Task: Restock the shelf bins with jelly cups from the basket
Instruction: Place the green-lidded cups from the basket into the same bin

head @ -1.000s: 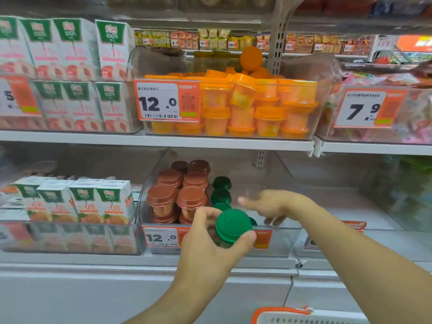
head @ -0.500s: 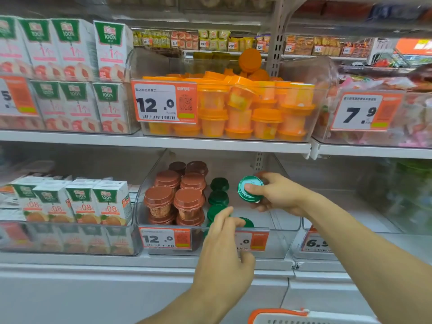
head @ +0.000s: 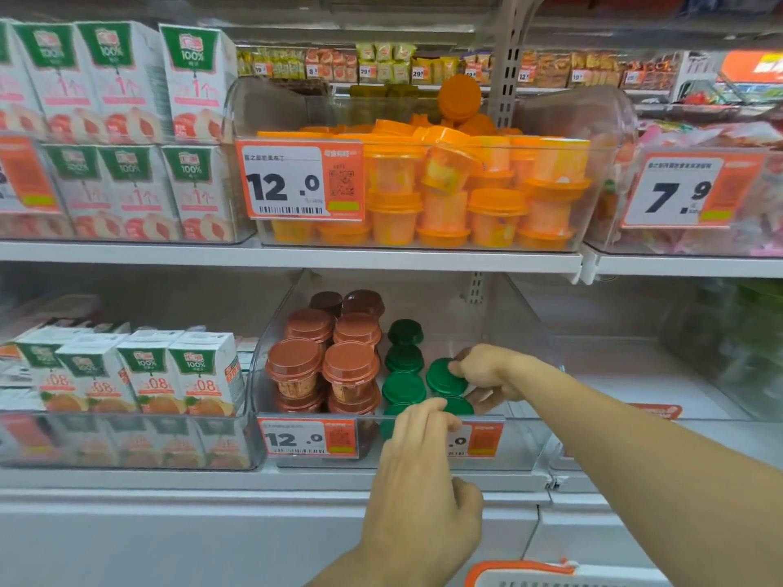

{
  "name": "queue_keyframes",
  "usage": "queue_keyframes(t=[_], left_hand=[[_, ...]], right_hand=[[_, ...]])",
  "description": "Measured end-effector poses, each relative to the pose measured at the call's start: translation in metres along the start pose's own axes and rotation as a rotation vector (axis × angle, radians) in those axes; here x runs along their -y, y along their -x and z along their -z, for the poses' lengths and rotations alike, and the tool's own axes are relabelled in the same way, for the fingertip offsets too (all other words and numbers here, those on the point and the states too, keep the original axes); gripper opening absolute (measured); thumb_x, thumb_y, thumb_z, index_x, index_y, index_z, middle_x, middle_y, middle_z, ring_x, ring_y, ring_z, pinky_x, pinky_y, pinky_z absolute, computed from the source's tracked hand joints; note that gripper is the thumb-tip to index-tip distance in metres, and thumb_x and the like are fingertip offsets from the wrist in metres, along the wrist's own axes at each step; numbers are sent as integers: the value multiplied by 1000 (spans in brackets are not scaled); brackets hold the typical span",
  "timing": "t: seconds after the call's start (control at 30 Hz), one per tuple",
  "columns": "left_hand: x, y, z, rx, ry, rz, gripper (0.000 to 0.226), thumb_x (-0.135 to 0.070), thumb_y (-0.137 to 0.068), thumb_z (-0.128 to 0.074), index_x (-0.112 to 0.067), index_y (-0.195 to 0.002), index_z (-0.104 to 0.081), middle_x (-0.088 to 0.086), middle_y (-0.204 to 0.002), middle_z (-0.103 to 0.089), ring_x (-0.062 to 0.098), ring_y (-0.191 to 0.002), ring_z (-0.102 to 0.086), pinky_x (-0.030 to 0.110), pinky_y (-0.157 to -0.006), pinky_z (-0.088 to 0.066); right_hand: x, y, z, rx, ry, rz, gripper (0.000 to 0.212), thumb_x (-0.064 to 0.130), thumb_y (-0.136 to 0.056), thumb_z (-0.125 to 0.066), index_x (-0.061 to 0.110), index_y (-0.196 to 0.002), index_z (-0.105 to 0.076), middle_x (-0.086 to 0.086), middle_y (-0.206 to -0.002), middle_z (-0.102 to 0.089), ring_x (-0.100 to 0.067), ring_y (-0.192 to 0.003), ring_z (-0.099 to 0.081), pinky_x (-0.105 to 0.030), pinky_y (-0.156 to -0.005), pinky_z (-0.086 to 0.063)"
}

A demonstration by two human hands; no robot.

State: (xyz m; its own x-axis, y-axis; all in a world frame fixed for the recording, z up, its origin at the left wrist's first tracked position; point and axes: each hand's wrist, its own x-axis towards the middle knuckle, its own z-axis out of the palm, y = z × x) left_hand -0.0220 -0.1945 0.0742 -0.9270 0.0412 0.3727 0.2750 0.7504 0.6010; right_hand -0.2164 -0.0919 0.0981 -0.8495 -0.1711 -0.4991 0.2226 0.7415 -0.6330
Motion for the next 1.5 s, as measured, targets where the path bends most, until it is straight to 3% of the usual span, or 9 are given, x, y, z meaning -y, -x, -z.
queue_keyframes(t=[0.2, 0.33, 0.5, 0.67, 0.93, 1.2, 1.3, 1.4, 1.5], left_hand=[[-1, -1, -1, 5, 0, -4, 48, -25, -84, -55, -32, -127, -36, -22, -144, -18, -4, -137, -12, 15, -111, -19], [1, -2, -3, -15, -22, -24, 48, -25, -84, -55, -30, -129, -38, -19, -143, -19, -2, -136, -14, 14, -109, -20], [5, -2, -8, -25, -25, -45, 46, -25, -81, -52, -31, -124, -39, -21, -139, -18, -4, -132, -14, 13, -102, -22], [5, -2, -12, -6, -39, -66, 48, -26, -77, -51, -29, -123, -40, -18, -143, -16, -2, -133, -9, 14, -98, -22], [3, 0, -14, 3, -97, -60, 46, -25, -79, -52, -24, -124, -41, -10, -147, -15, 6, -137, -7, 21, -104, -25], [2, 2, -12, 25, -132, -56, 45, -24, -81, -52, -23, -125, -41, -7, -152, -14, 8, -142, -8, 22, -109, -22], [1, 4, -11, -26, -126, -110, 42, -20, -80, -52, -22, -122, -44, -5, -151, -21, 10, -142, -13, 20, -109, -20], [-2, 9, -15, -62, -72, -216, 29, -15, -79, -53, -21, -108, -52, -8, -127, -45, 11, -119, -40, 20, -97, -33], [-10, 25, -32, 167, -28, -82, 18, -15, -83, -48, -25, -97, -55, -12, -98, -55, 15, -90, -53, 30, -77, -43]], right_hand=[[10, -3, 0, 18, 134, -23, 36, 33, -105, -40, 7, -123, -58, -12, -116, -67, -25, -94, -67, -36, -81, -58], [26, -15, -10, -208, 281, 206, 43, 27, -106, -37, 16, -147, -41, -11, -148, -47, -28, -124, -54, -35, -102, -45], [43, -35, -19, -185, 236, 396, 49, 34, -106, -37, 37, -155, -27, -4, -159, -35, -29, -134, -46, -30, -97, -42], [50, -52, -28, -142, 347, 488, 40, 23, -106, -37, 34, -141, -51, -2, -145, -53, -25, -119, -56, -26, -89, -42], [49, -49, -28, -151, 459, 481, 41, 23, -105, -37, 34, -143, -49, -5, -139, -57, -23, -102, -58, -27, -81, -43], [48, -32, -27, -191, 503, 462, 40, 35, -104, -41, 27, -143, -45, -10, -137, -57, -29, -111, -58, -35, -93, -47], [49, -6, -14, -273, 487, 492, 40, 29, -104, -43, 10, -138, -53, -16, -137, -57, -34, -121, -56, -37, -100, -46], [30, 42, -3, -425, 352, 692, 27, 23, -100, -49, 8, -112, -69, -12, -108, -71, -28, -100, -65, -35, -86, -52], [-18, 108, -6, -668, 107, 945, 14, 17, -95, -57, 15, -93, -71, 2, -83, -68, -11, -75, -61, -22, -71, -48]])
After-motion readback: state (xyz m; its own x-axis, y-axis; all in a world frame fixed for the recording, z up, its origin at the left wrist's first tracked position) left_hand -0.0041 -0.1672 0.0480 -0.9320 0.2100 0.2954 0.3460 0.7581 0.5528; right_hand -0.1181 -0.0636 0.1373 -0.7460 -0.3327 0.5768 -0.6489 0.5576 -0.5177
